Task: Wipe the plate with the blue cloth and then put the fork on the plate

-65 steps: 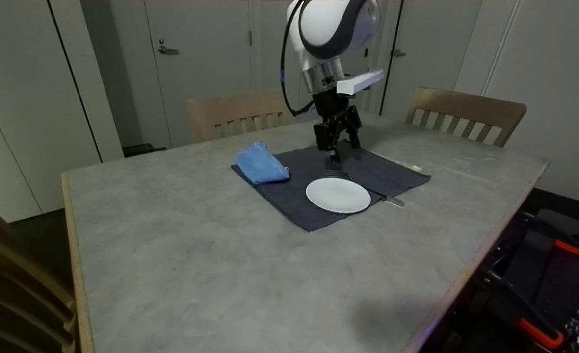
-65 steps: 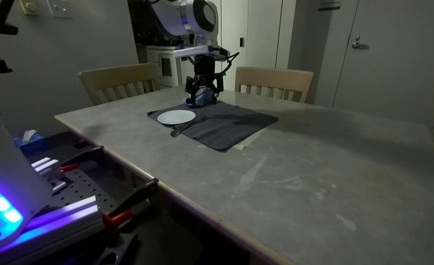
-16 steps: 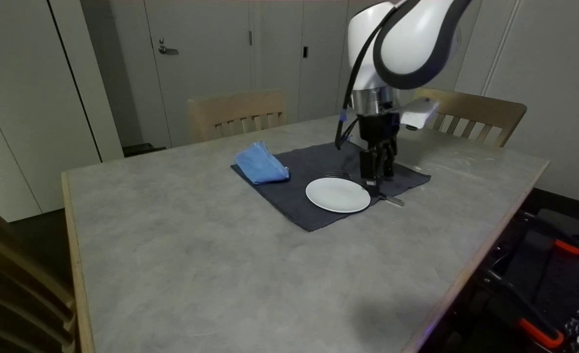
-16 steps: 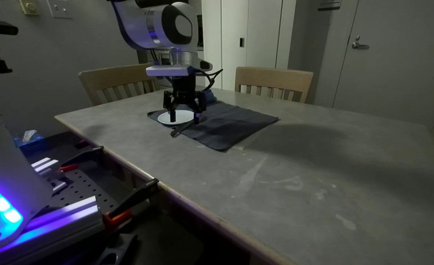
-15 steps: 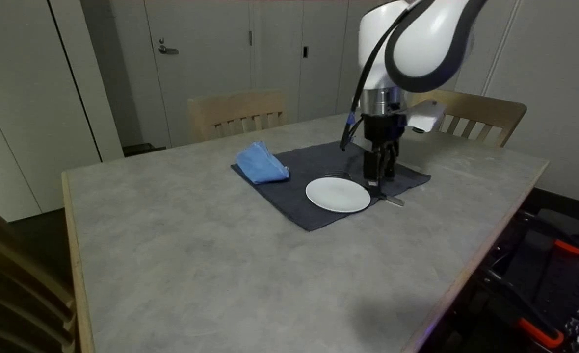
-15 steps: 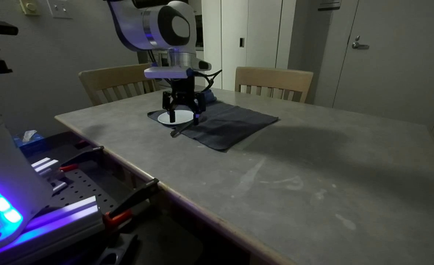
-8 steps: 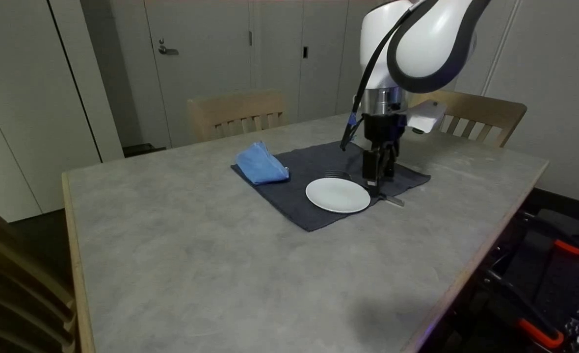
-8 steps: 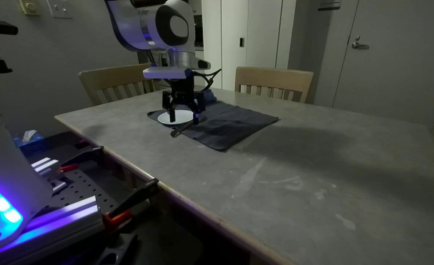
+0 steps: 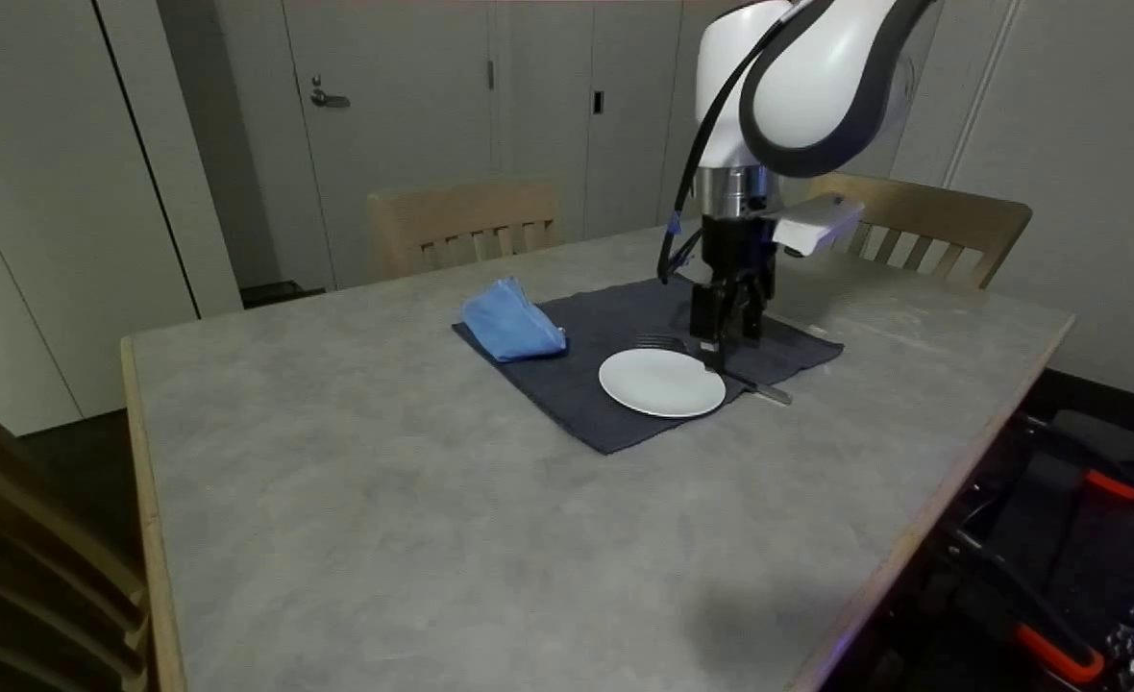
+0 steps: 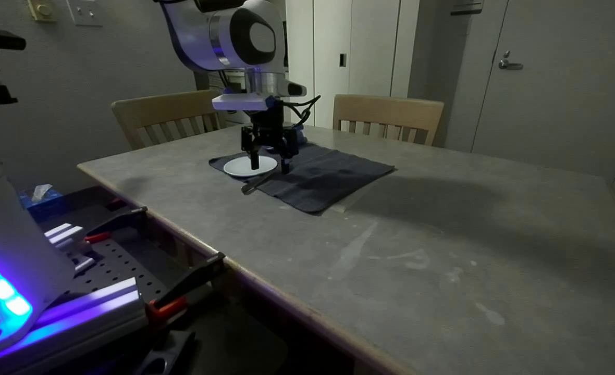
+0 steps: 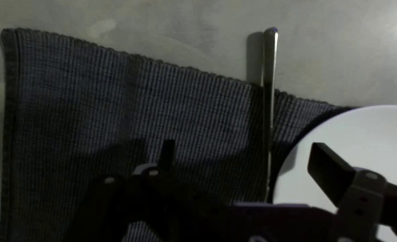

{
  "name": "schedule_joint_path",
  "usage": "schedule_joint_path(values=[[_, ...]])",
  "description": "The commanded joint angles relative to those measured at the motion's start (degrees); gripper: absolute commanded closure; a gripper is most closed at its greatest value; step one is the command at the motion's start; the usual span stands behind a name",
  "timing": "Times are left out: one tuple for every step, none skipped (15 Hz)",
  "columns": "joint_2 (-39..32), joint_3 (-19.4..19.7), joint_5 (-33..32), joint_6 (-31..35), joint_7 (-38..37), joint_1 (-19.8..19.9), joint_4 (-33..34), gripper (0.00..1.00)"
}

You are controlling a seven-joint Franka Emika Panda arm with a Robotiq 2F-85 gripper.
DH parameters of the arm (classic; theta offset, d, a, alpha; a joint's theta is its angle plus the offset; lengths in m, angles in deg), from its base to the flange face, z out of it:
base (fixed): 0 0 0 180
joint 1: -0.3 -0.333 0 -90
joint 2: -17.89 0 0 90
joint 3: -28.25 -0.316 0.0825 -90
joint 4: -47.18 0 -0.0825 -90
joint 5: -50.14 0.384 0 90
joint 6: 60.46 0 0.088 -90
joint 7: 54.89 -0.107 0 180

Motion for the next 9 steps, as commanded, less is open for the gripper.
schedule_joint_path(values=[[-1.45, 1.51, -0.53, -0.87, -1.66, -0.51, 1.97, 0.0], [-1.62, 1.8, -0.66, -1.03, -1.93, -0.54, 2.2, 0.0], [-2.04, 2.0, -0.72, -1.24, -2.05, -0.55, 2.52, 0.0], [-2.25, 2.09, -0.59, -1.43, -2.03, -0.46, 2.66, 0.0], [-2.46, 2.2, -0.56, -1.51, -2.08, -0.45, 2.77, 0.0], [-2.45, 2.28, -0.56, -1.55, -2.07, -0.45, 2.69, 0.0], [-2.57, 2.38, -0.58, -1.48, -2.14, -0.49, 2.65, 0.0], [-2.65, 2.38, -0.49, -1.44, -2.11, -0.46, 2.58, 0.0], [-2.81, 2.33, -0.39, -1.31, -2.04, -0.42, 2.49, 0.0]])
